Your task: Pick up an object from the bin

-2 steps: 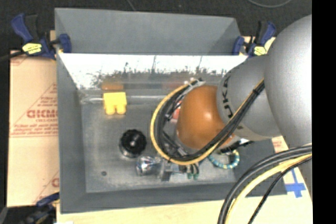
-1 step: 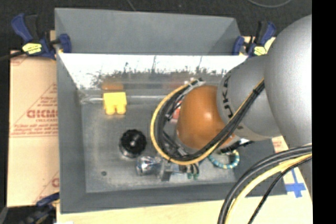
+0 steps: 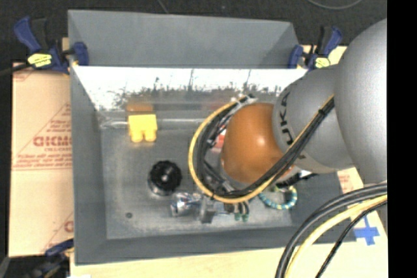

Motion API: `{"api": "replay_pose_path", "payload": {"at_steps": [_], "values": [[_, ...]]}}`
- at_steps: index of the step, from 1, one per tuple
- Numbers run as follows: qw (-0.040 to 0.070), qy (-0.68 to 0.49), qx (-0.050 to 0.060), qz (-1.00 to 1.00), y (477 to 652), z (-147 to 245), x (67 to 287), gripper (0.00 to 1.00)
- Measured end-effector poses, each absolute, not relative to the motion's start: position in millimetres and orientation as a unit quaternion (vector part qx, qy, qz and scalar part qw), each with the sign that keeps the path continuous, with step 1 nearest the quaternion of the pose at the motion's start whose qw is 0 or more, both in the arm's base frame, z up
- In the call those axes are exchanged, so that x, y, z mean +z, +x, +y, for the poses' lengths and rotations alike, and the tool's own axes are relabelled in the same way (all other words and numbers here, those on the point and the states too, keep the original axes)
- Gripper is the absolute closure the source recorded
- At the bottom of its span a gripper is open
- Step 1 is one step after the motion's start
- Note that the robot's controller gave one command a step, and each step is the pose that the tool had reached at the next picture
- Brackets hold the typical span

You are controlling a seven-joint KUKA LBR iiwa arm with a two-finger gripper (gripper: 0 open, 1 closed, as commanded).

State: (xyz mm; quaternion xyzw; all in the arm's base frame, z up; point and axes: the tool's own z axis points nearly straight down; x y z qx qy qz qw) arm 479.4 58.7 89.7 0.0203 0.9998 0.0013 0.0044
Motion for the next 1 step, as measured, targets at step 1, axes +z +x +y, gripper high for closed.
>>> {"api": "replay_pose_path", "payload": {"at_steps": [1], "values": [[0.000, 0.020, 0.001, 1.000, 477.5, 58.5, 122.4, 1.00]]}}
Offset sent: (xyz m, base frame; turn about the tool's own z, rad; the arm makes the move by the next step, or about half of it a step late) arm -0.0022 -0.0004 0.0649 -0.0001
